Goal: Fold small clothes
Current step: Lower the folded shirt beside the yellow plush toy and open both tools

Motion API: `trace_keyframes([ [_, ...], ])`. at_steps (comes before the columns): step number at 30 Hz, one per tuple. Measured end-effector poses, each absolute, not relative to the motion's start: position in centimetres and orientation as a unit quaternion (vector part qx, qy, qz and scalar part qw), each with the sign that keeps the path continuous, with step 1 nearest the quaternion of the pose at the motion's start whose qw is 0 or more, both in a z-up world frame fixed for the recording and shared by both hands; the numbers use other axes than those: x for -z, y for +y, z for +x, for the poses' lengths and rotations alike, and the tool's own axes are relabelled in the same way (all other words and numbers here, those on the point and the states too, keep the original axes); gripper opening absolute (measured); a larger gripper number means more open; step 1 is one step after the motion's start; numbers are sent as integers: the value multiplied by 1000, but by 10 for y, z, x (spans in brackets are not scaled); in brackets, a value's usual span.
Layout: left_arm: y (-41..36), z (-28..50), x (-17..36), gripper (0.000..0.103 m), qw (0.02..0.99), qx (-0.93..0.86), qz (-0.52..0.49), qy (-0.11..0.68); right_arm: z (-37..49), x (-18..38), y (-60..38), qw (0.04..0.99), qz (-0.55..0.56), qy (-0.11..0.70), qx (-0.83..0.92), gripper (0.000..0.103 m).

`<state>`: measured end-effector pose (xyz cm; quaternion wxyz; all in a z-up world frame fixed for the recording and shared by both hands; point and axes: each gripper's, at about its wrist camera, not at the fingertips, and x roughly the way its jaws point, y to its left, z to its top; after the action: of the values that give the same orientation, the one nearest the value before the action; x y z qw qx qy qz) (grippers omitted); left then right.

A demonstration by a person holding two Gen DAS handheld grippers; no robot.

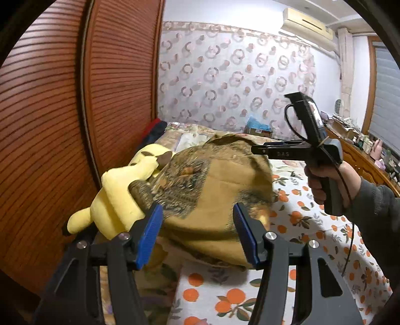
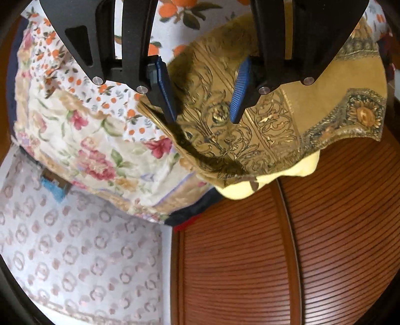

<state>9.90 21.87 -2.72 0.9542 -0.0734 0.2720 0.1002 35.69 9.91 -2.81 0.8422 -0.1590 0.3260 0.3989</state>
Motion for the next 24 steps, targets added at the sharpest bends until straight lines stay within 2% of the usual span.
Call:
trace_keyframes([
  [12, 153, 94, 9, 58, 964, -65, -31, 255, 261, -19, -22, 878, -118, 277, -373, 45],
  [24, 76, 88, 4, 58, 965, -16, -17, 259, 173, -31, -136, 912, -79, 256, -312, 72],
])
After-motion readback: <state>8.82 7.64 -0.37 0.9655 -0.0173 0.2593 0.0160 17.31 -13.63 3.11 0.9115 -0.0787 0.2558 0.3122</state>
